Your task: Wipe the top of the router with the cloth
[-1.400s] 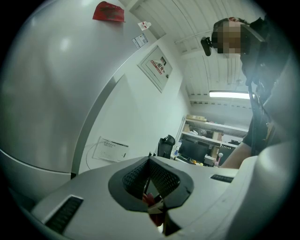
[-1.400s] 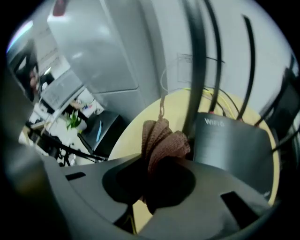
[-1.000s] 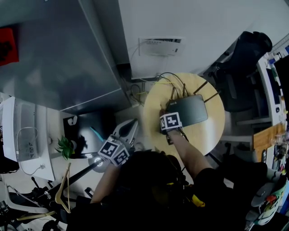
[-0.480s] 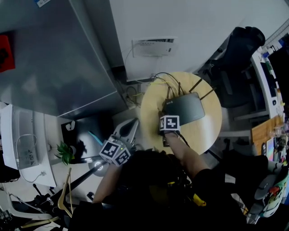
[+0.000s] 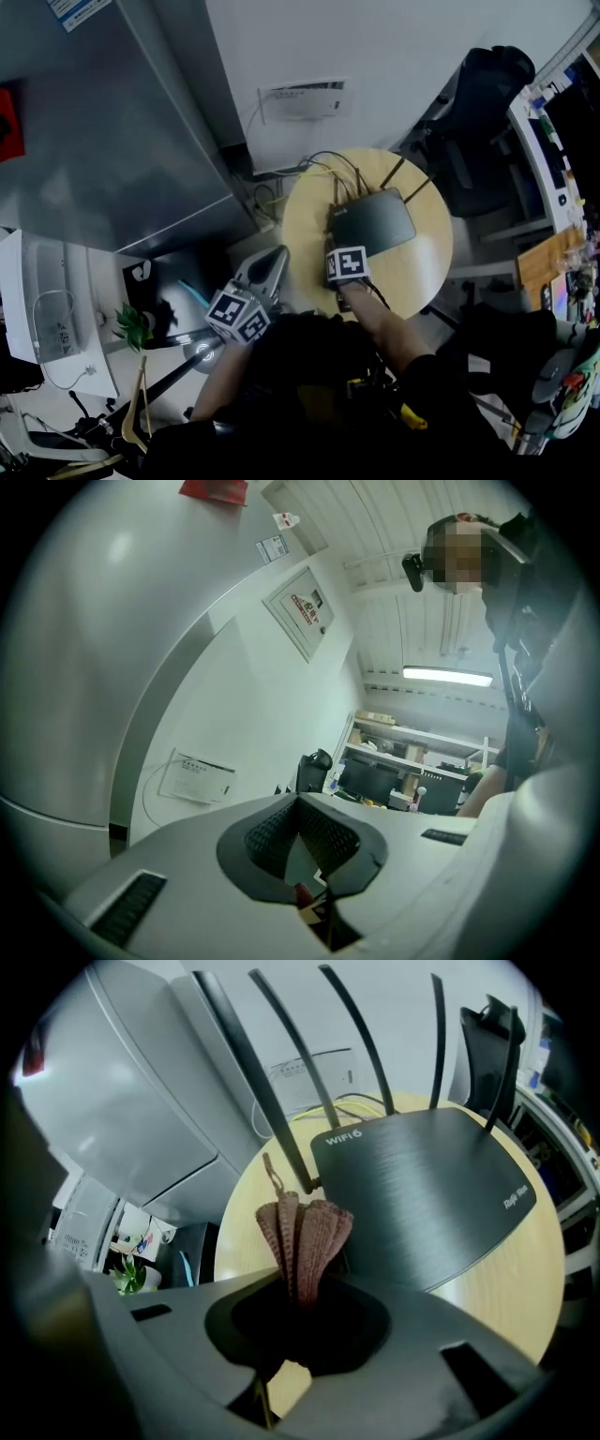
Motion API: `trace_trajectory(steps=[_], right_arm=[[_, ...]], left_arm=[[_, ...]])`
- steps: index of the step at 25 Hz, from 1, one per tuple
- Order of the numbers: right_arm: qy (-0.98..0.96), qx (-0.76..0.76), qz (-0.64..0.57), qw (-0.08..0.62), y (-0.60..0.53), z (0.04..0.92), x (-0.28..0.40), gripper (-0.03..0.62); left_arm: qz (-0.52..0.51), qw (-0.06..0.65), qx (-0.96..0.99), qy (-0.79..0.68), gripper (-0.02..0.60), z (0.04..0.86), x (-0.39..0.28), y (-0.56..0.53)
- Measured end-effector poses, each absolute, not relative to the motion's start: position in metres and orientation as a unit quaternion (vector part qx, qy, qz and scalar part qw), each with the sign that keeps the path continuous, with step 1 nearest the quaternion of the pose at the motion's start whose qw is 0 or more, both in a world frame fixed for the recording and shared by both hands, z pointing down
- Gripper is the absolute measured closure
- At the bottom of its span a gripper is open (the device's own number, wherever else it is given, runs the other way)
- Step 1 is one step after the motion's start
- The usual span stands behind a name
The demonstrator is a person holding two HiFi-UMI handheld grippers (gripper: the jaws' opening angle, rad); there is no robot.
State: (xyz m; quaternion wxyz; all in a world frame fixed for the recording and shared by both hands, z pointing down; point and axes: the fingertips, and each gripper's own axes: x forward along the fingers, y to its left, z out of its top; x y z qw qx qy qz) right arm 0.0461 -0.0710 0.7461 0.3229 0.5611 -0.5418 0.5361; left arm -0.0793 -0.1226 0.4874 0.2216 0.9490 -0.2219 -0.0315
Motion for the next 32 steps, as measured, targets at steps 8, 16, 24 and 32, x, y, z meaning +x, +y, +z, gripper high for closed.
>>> trace_trajectory(steps=[8,16,24,32], right_arm=[[-0.568,0.526,0.512,0.373,-0.054,0.744,0.047,0.531],[-0.634,0.475,0.434,0.429,-0.042,0.743,0.047,0.531],[-0.681,0.426,0.318,0.504,-0.030,0.741,0.073,0.530],[-0.666,0.414,0.307,0.539,-0.023,0.735,0.099,0.530]], left_arm=[[-0.028,0.223,0.950,-0.218,0.584,0.490,-0.070,-0.111],[-0.030,0.224,0.949,-0.219,0.584,0.490,-0.059,-0.100],[-0.023,0.218,0.949,-0.224,0.584,0.491,-0.050,-0.090],[-0.017,0.210,0.948,-0.237,0.584,0.487,-0.046,-0.085]])
